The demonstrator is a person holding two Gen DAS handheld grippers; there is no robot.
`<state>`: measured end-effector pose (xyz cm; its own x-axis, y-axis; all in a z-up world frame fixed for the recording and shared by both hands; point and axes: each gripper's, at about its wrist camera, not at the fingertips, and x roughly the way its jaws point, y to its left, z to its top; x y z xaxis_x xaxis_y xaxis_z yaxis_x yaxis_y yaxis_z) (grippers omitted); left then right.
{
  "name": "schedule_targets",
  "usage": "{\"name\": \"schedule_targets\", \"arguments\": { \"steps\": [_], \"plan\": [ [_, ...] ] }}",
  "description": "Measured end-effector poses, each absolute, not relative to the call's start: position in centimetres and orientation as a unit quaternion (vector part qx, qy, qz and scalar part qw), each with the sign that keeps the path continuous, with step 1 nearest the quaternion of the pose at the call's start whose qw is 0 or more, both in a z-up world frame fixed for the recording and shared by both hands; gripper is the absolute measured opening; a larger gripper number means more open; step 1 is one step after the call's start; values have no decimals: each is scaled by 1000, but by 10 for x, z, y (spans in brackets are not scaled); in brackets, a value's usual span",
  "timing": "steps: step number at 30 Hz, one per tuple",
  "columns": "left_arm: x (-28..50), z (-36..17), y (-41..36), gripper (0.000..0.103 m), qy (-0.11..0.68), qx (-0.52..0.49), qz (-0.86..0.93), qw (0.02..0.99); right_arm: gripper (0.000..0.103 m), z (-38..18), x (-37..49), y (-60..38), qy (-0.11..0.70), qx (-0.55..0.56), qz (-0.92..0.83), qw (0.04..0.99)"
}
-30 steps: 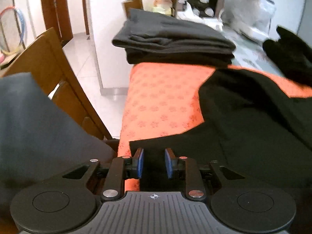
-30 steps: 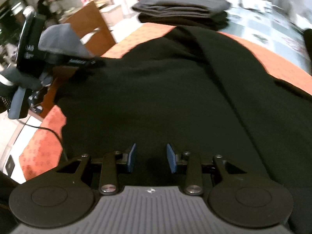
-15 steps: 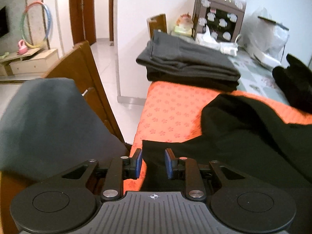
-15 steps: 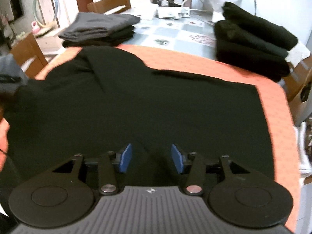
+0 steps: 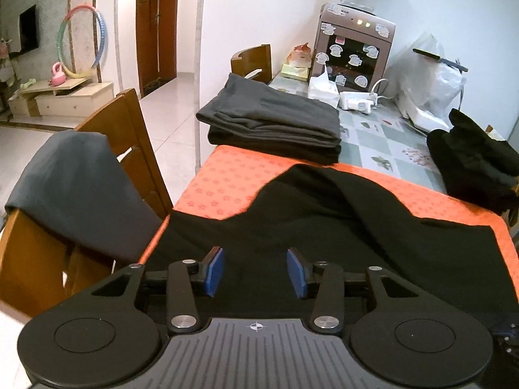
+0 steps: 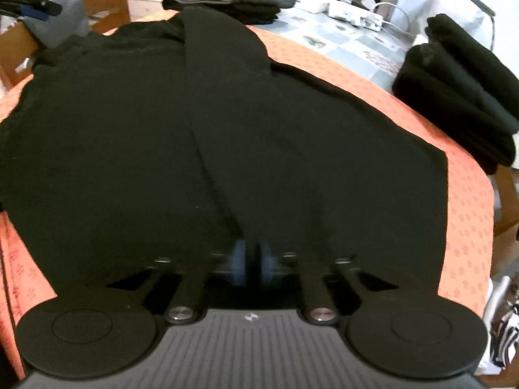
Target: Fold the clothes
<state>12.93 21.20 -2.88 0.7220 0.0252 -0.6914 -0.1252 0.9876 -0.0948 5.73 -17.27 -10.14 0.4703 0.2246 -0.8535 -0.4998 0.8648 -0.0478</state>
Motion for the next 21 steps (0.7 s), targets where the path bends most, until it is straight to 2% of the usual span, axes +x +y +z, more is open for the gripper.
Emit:
{"name": "schedule_targets", "arguments": {
  "steps": [11, 14, 16, 21],
  "plan": [
    [150, -36, 188, 52, 378, -153, 45, 912, 6, -67, 42, -188, 478, -120, 352, 796],
    [166, -43, 186, 56, 382, -161, 35, 909, 14, -64, 44, -193, 476, -124, 374, 786],
    [178, -49, 185, 56, 385, -164, 28, 908, 31, -60, 48, -198, 471, -123, 383, 785],
    [218, -71, 186, 57, 396, -173, 10, 902, 39, -40, 77, -212, 437, -77, 372, 815]
  ]
}}
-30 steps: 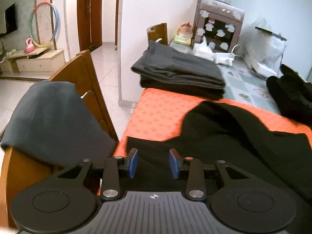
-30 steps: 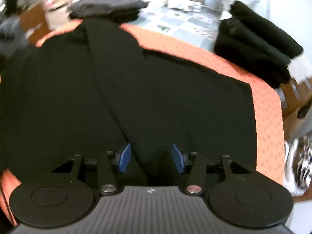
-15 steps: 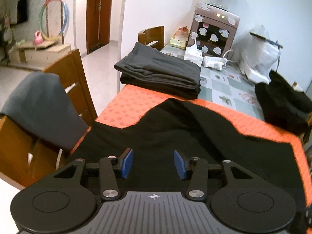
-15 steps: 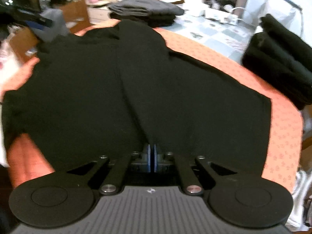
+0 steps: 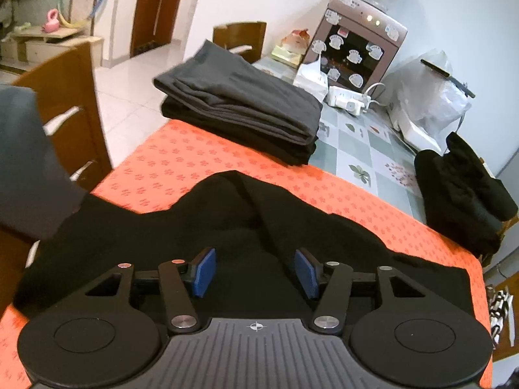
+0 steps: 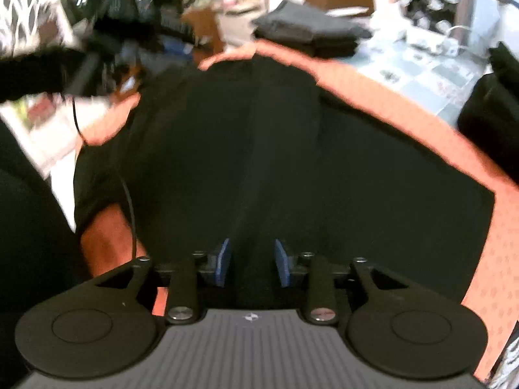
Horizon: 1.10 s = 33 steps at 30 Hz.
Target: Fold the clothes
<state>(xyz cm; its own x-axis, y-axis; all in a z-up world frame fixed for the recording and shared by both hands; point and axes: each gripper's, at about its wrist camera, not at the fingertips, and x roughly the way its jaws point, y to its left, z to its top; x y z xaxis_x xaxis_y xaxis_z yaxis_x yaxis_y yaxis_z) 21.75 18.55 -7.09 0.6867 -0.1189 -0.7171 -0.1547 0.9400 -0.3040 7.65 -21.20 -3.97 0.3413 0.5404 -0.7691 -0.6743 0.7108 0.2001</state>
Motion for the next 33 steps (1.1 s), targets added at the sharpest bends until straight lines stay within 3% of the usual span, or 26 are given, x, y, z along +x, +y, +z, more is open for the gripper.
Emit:
{"name": "schedule_targets", "arguments": {
  "steps": [5, 19, 24, 27, 30, 33],
  "plan": [
    [255, -95, 192, 57, 404, -165, -1, 900, 40, -30, 133, -211, 403, -40, 323, 855],
    [274, -133, 214, 52, 416, -116, -66, 900, 45, -93, 282, -129, 345, -166, 360, 851],
    [270, -139, 224, 43, 393, -133, -73, 907, 51, -111, 303, -104, 337, -201, 420, 818],
    [267, -142, 227, 43, 380, -139, -79, 911, 52, -120, 312, -90, 330, -218, 458, 796],
    [265, -145, 228, 43, 366, -145, -80, 916, 61, -124, 313, -75, 312, -223, 494, 780],
    [263, -148, 228, 43, 350, -150, -79, 921, 61, -129, 318, -61, 292, -233, 503, 780]
  ]
}}
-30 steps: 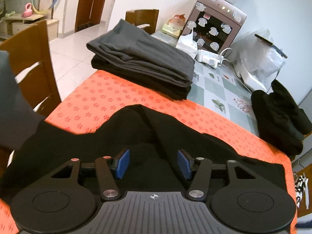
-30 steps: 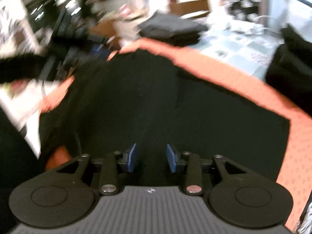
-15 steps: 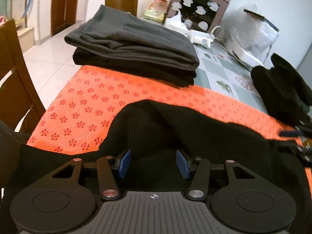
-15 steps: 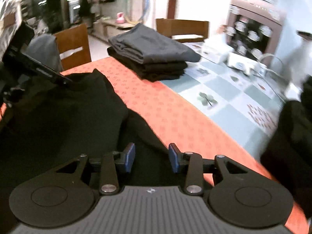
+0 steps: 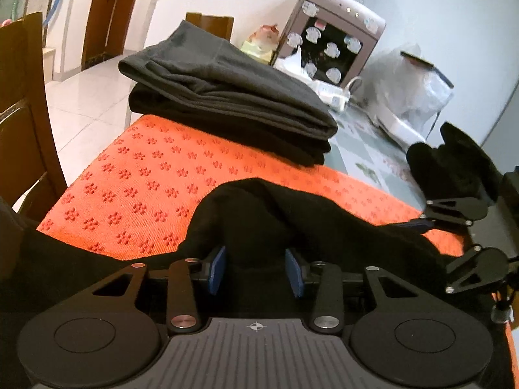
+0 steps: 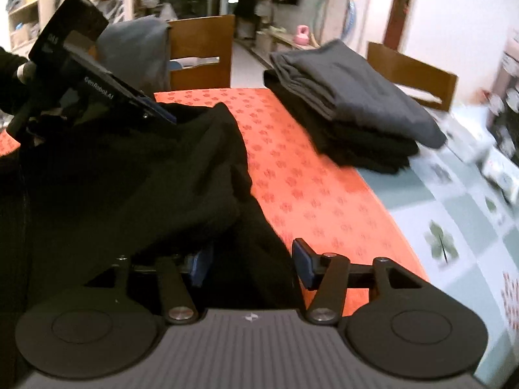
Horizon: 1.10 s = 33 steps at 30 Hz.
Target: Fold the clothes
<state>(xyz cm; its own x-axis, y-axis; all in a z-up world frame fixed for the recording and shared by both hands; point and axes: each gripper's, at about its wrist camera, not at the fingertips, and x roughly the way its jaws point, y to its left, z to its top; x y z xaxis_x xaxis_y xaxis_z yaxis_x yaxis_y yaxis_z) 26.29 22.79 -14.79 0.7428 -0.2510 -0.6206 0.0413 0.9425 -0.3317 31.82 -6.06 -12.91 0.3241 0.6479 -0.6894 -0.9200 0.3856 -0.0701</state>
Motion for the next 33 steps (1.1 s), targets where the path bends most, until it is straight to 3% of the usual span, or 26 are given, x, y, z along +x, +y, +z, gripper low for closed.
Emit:
{"name": "schedule_targets", "arguments": {
  "steps": [9, 16, 18, 21, 33],
  "plan": [
    [260, -153, 231, 43, 325, -163, -83, 928, 60, -128, 358, -61, 279, -175, 471, 818],
    [261, -156, 239, 43, 320, -185, -88, 925, 60, -137, 383, -77, 322, -124, 455, 821],
    [261, -156, 241, 43, 319, -192, -89, 924, 50, -138, 390, -86, 327, -121, 420, 838],
    [262, -157, 244, 43, 318, -201, -91, 922, 49, -129, 395, -104, 332, -101, 400, 848],
    [262, -135, 235, 46, 326, -303, -76, 892, 51, -74, 317, -164, 376, -66, 416, 826]
  ]
}}
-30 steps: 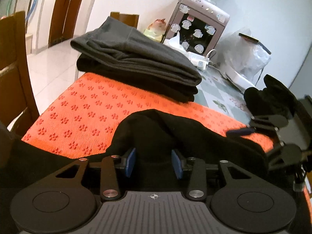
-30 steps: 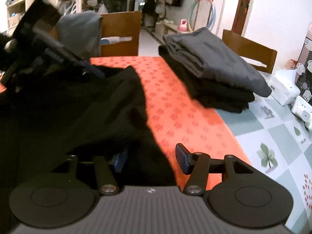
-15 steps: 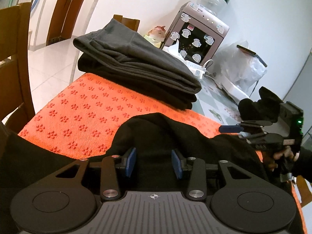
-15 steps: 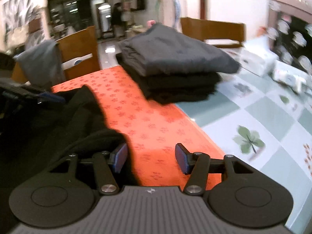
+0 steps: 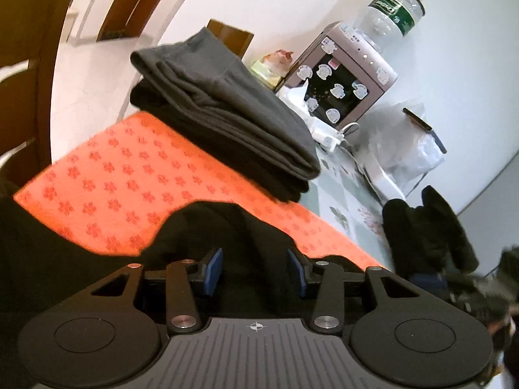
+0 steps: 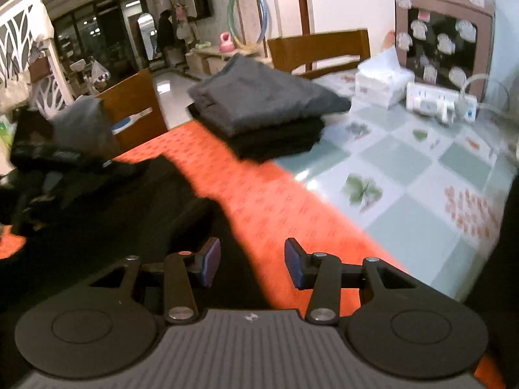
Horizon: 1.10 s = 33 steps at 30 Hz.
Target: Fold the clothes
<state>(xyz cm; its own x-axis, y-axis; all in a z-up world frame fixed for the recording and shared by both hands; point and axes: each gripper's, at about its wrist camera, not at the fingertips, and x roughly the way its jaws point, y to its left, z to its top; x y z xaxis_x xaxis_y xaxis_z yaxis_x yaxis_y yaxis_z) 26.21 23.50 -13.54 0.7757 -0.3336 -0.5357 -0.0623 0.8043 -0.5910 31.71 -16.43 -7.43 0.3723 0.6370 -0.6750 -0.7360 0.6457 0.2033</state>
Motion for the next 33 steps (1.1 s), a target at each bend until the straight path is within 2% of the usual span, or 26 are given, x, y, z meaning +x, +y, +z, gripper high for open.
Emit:
{"name": "schedule_targets", "arguments": {
  "steps": [3, 11, 21, 23, 24, 25, 29, 33],
  "plan": [
    [248, -130, 223, 46, 334, -305, -85, 888, 54, -78, 277, -180, 403, -54, 405, 819],
    [201, -108, 192, 49, 362, -293, -108, 878, 54, -88, 172, -221, 471, -22, 374, 798],
    [146, -117, 124, 51, 434, -277, -128, 848, 53, -112, 90, -249, 490, 6, 333, 806],
    [141, -119, 114, 51, 437, -284, -130, 843, 39, -111, 83, -249, 489, 9, 331, 807],
    [138, -119, 110, 51, 438, -289, -134, 841, 17, -110, 81, -249, 488, 12, 330, 808],
    [134, -120, 106, 51, 438, -295, -137, 838, 9, -110, 79, -249, 487, 15, 329, 809],
    [118, -120, 95, 62, 437, -309, -162, 829, 8, -96, 71, -248, 476, 39, 343, 809],
    [100, -123, 90, 66, 434, -329, -184, 818, 8, -68, 68, -246, 451, 86, 383, 801]
  ]
}}
